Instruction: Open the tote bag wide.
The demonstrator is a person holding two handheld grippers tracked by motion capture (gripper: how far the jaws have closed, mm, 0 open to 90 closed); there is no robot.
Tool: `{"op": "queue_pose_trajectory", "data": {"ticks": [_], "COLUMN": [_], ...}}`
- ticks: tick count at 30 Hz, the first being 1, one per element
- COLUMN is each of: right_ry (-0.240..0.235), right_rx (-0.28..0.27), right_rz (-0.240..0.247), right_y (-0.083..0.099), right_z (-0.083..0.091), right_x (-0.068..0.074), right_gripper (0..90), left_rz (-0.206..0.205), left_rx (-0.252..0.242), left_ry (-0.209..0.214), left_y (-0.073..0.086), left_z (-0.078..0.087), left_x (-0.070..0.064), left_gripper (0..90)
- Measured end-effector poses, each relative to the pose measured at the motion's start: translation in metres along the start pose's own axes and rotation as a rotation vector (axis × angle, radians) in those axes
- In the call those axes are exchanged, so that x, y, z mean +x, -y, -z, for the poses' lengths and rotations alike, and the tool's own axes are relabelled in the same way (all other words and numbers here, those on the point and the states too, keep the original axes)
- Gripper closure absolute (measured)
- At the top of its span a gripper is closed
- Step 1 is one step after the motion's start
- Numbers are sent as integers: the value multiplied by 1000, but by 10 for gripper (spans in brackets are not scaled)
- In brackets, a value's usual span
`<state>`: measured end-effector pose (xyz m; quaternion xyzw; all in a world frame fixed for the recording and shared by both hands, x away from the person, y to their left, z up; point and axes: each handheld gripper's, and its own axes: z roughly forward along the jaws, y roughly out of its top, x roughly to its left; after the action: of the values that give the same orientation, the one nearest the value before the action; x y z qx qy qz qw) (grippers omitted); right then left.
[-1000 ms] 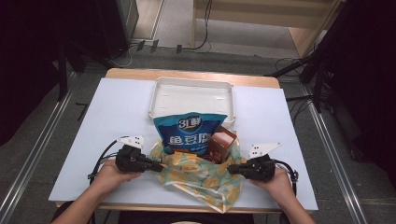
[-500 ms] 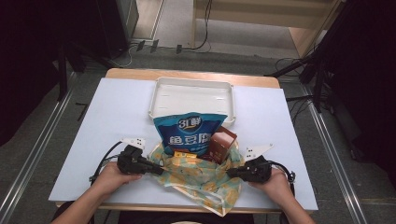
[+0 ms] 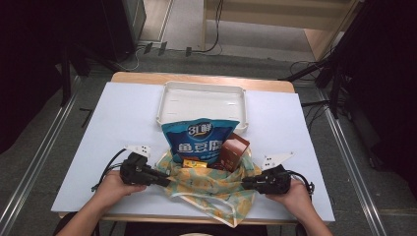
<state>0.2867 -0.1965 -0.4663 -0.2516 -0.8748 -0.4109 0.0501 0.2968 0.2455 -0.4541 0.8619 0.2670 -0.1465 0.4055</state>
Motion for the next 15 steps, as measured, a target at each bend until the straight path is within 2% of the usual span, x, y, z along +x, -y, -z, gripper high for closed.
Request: {"op": "queue_pose_trajectory", "data": {"ticks": [3, 6, 8, 14, 15], "right_ry": [-7, -20, -21, -6, 3], "right_rx": [-47, -71, -91, -126, -123], "right_rz": [-1, 1, 2, 48, 35], "right_y": [-2, -4, -7, -18, -21], "right_z": [13, 20, 26, 37, 38], "right_x": [6, 8, 13, 28, 30], "right_gripper": [690, 667, 668, 729, 802], "left_rz": [-30, -40, -39, -65, -64], "left_rx": [10, -10, -13, -35, -52], "left_ry": [-11, -9, -6, 5, 11], "left_y": [-4, -8, -10, -14, -15], "left_z": [8, 16, 21, 33, 35], "left_x": [-8, -16, -22, -35, -37], "left_gripper": [691, 679, 638, 603, 603]}}
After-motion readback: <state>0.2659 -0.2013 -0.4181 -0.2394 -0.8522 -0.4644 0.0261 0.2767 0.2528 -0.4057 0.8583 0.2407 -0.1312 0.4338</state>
